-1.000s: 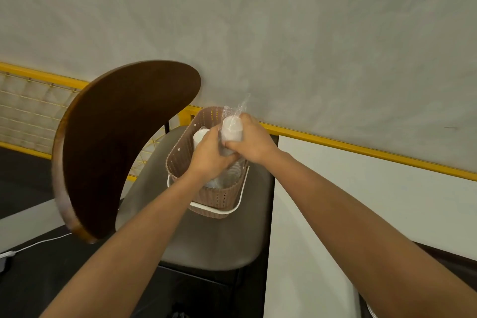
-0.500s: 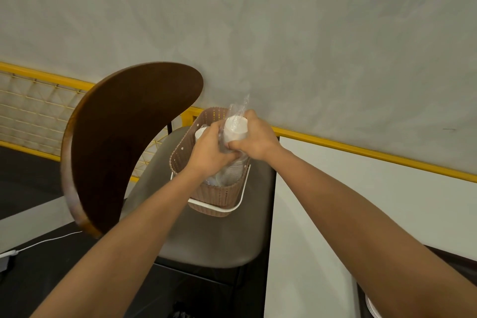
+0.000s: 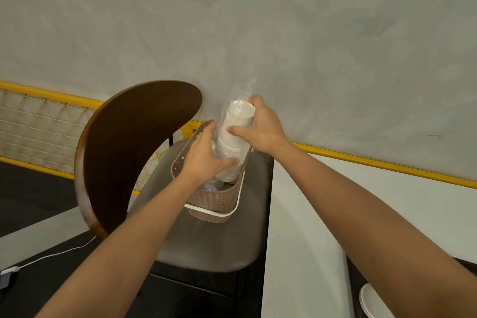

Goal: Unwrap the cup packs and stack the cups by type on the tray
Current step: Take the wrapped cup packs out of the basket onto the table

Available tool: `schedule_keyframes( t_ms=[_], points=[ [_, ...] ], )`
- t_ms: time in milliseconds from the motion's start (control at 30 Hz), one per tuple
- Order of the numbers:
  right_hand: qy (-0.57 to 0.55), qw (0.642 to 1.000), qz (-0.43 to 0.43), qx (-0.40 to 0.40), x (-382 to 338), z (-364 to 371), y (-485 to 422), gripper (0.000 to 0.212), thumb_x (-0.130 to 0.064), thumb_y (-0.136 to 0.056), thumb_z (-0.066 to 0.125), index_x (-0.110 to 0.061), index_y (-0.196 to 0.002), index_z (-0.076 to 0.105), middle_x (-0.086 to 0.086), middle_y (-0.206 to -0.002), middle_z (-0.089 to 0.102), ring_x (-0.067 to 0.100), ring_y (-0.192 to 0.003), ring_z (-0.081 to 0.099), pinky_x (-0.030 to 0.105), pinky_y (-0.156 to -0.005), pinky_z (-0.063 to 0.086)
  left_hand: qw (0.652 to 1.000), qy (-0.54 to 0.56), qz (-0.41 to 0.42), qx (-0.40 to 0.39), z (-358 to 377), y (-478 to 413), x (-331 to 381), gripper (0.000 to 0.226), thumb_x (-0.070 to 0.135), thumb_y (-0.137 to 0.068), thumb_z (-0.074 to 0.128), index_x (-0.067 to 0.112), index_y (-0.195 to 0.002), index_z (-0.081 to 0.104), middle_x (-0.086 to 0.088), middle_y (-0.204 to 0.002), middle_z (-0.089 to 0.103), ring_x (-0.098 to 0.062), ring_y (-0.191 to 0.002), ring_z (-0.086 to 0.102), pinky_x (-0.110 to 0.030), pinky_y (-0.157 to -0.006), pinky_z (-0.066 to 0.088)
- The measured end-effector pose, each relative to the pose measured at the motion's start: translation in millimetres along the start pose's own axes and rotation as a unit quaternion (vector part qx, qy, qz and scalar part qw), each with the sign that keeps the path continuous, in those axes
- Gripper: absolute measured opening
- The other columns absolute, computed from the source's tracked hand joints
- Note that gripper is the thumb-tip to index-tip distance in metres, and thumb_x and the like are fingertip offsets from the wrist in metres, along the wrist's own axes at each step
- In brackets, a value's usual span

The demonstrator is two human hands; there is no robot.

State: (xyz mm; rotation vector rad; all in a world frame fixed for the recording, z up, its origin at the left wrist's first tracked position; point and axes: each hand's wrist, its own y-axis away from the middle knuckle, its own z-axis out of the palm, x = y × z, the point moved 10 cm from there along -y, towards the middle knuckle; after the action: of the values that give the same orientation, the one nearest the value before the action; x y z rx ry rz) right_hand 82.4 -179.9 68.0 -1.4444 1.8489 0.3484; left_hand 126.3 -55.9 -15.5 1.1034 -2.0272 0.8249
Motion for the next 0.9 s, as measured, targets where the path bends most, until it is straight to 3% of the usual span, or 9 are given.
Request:
schedule_keyframes(
  t_ms=[100,200,367,467,600,767,900],
  points=[
    [-0.018,0.999,-0.008,0.03,-7,-21,6,0.067,-0.029,-0.068,0.08,-0.016,-0.123,0.043,0.002,-0.113,0.058,0.021,-0.099,0.056,0.031,-0.082,0.048,1.0,-0.009,0.001,0.014,-4,3,12,0.098,0.04,-0.059,0.085,0.026,-0.138,0.03,0.006,-0.132,0.048,-0.015,-0.12,0.049,-0.036,-0.095,0.045],
    [-0.035,0.998,-0.008,0.056,-11,-44,14,0.066,-0.032,-0.068,0.08,-0.017,-0.122,0.044,-0.004,-0.107,0.056,0.017,-0.096,0.055,0.025,-0.075,0.042,0.999,-0.029,0.003,0.025,-10,8,26,0.1,0.044,-0.054,0.086,0.028,-0.136,0.03,0.005,-0.13,0.049,-0.017,-0.118,0.05,-0.046,-0.094,0.048],
    [-0.064,0.994,-0.007,0.088,-14,-83,35,0.065,-0.031,-0.068,0.08,-0.017,-0.12,0.046,-0.008,-0.102,0.053,0.012,-0.092,0.053,0.025,-0.077,0.045,0.998,-0.046,0.022,0.041,-12,23,57,0.105,0.054,-0.045,0.08,0.027,-0.133,0.031,0.004,-0.129,0.052,-0.02,-0.118,0.052,-0.049,-0.093,0.048],
    [-0.078,0.992,-0.004,0.099,-11,-104,50,0.064,-0.032,-0.068,0.081,-0.018,-0.12,0.047,-0.006,-0.104,0.055,0.014,-0.094,0.055,0.027,-0.079,0.047,0.996,-0.066,0.04,0.054,-10,39,83,0.101,0.047,-0.05,0.084,0.025,-0.134,0.032,0.004,-0.126,0.054,-0.02,-0.116,0.052,-0.049,-0.091,0.049],
    [-0.079,0.992,-0.002,0.097,-5,-130,76,0.067,-0.034,-0.067,0.081,-0.017,-0.122,0.046,-0.004,-0.108,0.056,0.016,-0.098,0.056,0.03,-0.083,0.05,0.994,-0.084,0.046,0.057,4,63,112,0.1,0.039,-0.056,0.086,0.021,-0.137,0.032,0.001,-0.131,0.05,-0.023,-0.121,0.047,-0.046,-0.095,0.046],
    [-0.084,0.993,0.006,0.084,15,-162,121,0.062,-0.033,-0.067,0.081,-0.019,-0.118,0.048,-0.005,-0.107,0.057,0.014,-0.094,0.056,0.022,-0.074,0.044,0.995,-0.068,0.044,0.049,35,107,142,0.101,0.05,-0.054,0.084,0.023,-0.135,0.031,0.002,-0.127,0.053,-0.023,-0.118,0.05,-0.045,-0.092,0.047],
    [-0.076,0.995,0.017,0.061,38,-184,164,0.057,-0.031,-0.065,0.083,-0.022,-0.11,0.049,-0.007,-0.102,0.057,0.012,-0.087,0.056,0.019,-0.067,0.043,0.999,-0.044,0.023,0.0,78,146,160,0.092,0.056,-0.052,0.082,0.025,-0.125,0.035,0.004,-0.12,0.058,-0.023,-0.111,0.056,-0.044,-0.089,0.048]
  ],
)
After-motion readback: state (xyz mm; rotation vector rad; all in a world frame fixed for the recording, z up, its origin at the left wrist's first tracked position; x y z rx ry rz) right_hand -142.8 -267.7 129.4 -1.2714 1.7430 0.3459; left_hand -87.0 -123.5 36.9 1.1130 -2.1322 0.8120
